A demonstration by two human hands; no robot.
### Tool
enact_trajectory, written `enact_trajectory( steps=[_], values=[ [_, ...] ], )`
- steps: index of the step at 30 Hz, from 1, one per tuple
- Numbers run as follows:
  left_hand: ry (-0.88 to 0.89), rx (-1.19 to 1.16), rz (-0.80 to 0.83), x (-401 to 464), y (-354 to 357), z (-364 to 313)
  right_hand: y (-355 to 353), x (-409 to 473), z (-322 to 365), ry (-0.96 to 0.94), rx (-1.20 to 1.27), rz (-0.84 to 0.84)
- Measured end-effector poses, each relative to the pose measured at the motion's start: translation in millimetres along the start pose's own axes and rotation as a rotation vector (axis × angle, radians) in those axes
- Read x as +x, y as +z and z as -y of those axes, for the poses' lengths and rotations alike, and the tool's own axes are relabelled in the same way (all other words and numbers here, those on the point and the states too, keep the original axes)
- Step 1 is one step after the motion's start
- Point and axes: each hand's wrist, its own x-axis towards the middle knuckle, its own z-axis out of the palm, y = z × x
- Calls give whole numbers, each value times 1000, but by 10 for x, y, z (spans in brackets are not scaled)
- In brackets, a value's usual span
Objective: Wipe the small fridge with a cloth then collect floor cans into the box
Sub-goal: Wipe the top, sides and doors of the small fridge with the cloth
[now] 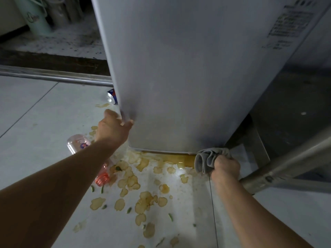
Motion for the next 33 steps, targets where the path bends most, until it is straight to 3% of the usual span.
enact_trajectory(
  steps=[2,3,5,7,9,15,22,26,33],
  values=[
    [-38,-42,-106,-177,23,-63,-81,50,-46,-81,-46,-32],
    [24,-9,-140,-286,43,-104,-88,76,-36,-96,-32,-70],
    [285,111,-180,-506,85,-212,-40,198,-19,-158,-143,-113],
    [596,238,-200,-635,100,-369,10,297,-10,-201,-384,-17],
    [840,346,-202,-664,95,-555,45,420,-34,-183,-465,78],
    [1296,597,-287,-599,133,-1002,111,642,-11,-176,-476,145],
    [1324,922,-374,-459,160,-1076,122,382,263,-226,-350,76],
    [1320,985,-402,-479,127,-1093,179,189,462,-244,-94,58],
    [1319,948,-362,-590,27,-1159,149,-102,1031,-332,81,81]
  ],
)
